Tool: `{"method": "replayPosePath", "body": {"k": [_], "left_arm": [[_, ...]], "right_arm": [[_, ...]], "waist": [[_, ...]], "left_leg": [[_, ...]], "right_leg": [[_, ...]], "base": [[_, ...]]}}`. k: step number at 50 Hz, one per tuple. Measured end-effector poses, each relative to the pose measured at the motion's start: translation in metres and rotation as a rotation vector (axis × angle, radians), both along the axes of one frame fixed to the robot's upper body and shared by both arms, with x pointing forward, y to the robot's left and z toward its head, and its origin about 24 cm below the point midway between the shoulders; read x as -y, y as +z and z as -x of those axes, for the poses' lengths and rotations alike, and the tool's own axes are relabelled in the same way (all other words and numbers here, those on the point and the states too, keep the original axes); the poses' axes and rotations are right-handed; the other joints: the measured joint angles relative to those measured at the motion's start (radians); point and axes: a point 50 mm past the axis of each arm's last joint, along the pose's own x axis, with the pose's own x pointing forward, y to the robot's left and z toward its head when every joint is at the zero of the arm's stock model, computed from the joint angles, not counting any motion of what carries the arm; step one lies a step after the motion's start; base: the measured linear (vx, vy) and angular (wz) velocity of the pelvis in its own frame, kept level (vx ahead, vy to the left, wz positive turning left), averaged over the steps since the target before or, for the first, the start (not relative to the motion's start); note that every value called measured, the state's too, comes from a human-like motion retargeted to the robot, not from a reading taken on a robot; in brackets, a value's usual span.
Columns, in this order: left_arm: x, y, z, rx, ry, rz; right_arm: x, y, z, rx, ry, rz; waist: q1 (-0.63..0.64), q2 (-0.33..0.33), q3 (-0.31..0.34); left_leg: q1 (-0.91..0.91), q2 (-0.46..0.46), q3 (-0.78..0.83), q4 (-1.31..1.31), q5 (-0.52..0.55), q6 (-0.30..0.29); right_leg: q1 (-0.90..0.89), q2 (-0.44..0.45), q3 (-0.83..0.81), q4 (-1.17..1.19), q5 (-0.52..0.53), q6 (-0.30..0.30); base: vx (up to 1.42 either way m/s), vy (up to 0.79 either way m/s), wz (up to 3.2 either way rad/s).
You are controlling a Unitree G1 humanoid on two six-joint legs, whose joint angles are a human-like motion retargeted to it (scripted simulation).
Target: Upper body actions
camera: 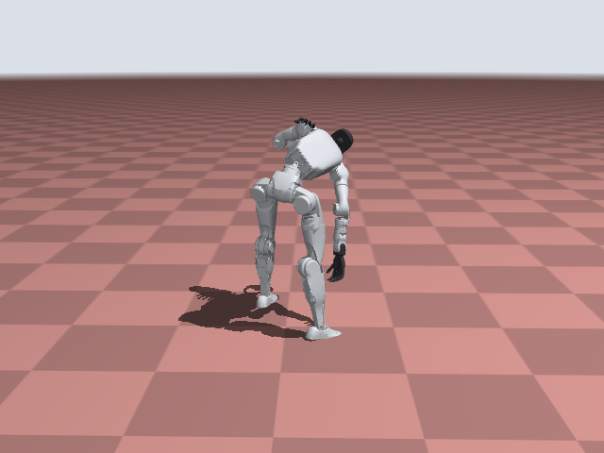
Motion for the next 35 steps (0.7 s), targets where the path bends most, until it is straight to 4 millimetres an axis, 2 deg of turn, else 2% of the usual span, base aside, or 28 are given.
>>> {"method": "replayPosePath", "body": {"k": [5, 9, 13, 16, 19, 22, 24, 27, 30, 33, 35], "left_arm": [[0.001, 0.005, 0.003, 0.178, -0.149, -0.013], [0.004, 0.007, 0.007, 0.269, -0.243, -0.027], [0.006, 0.008, 0.01, 0.31, -0.297, -0.021], [0.005, 0.009, 0.01, 0.325, -0.349, 0.032], [0.002, 0.012, 0.007, 0.332, -0.418, 0.11], [-0.002, 0.014, 0.005, 0.312, -0.471, 0.162], [-0.004, 0.017, 0.005, 0.301, -0.459, 0.152], [-0.004, 0.02, 0.006, 0.299, -0.412, 0.135], [-0.004, 0.019, 0.006, 0.325, -0.375, 0.165], [-0.004, 0.016, 0.002, 0.382, -0.333, 0.238], [-0.005, 0.016, 0.001, 0.424, -0.309, 0.281]], "right_arm": [[-0.001, 0.025, -0.033, 0.12, -0.021, -0.037], [-0.008, 0.05, -0.058, 0.093, 0.096, 0.007], [-0.006, 0.069, -0.064, 0.048, 0.144, 0.111], [-0.003, 0.059, -0.057, 0.036, 0.115, 0.105], [0.004, 0.03, -0.029, -0.001, 0.007, 0.033], [0.009, -0.012, 0.02, -0.054, -0.176, -0.072], [0.005, -0.042, 0.056, -0.089, -0.294, -0.141], [-0.021, -0.094, 0.109, -0.113, -0.425, -0.228], [-0.052, -0.131, 0.153, -0.116, -0.485, -0.243], [-0.079, -0.153, 0.185, -0.168, -0.518, -0.225], [-0.087, -0.158, 0.194, -0.195, -0.535, -0.203]], "waist": [[0.274, 0.0, 0.0], [0.422, 0.0, 0.0], [0.447, 0.0, 0.0], [0.417, 0.0, 0.0], [0.372, -0.001, 0.0], [0.307, -0.023, 0.0], [0.257, -0.047, 0.0], [0.183, -0.112, 0.0], [0.107, -0.196, 0.0], [0.025, -0.296, 0.0], [-0.03, -0.341, 0.0]], "left_leg": [[-0.112, 0.004, -0.037, -0.005, 0.011, -0.01], [-0.173, 0.017, -0.076, -0.006, 0.017, -0.012], [-0.189, 0.031, -0.101, 0.002, 0.016, -0.012], [-0.173, 0.045, -0.118, 0.018, 0.007, 0.001], [-0.139, 0.049, -0.141, 0.05, -0.017, 0.02], [-0.091, 0.039, -0.171, 0.11, -0.068, 0.041], [-0.054, 0.031, -0.183, 0.166, -0.115, 0.054], [0.017, 0.023, -0.172, 0.276, -0.207, 0.076], [0.098, 0.045, -0.122, 0.383, -0.304, 0.104], [0.201, 0.105, -0.05, 0.458, -0.392, 0.13], [0.28, 0.163, 0.016, 0.484, -0.434, 0.142]], "right_leg": [[-0.09, 0.005, -0.035, -0.002, 0.003, 0.007], [-0.133, 0.025, -0.07, 0.005, -0.006, 0.008], [-0.141, 0.043, -0.09, 0.021, -0.014, 0.004], [-0.119, 0.06, -0.098, 0.039, -0.013, 0.005], [-0.076, 0.07, -0.095, 0.057, -0.002, 0.009], [-0.01, 0.068, -0.102, 0.069, 0.016, 0.004], [0.039, 0.062, -0.097, 0.081, 0.042, 0.003], [0.134, 0.05, -0.078, 0.102, 0.084, -0.001], [0.205, 0.047, -0.037, 0.128, 0.124, -0.034], [0.255, 0.061, -0.011, 0.169, 0.142, -0.101], [0.278, 0.079, -0.035, 0.21, 0.131, -0.173]], "base": [[-0.03, -0.72, 0.5], [-0.02, -0.61, 0.22], [0.0, -0.09, -0.03], [0.08, 0.08, -0.3], [0.07, 0.15, -0.27], [0.05, 0.31, -0.05], [-0.02, 0.37, -0.14], [-0.03, 0.46, -0.35], [-0.03, 0.57, -1.17], [-0.07, 0.61, -1.86], [0.0, 0.69, -2.3]]}}
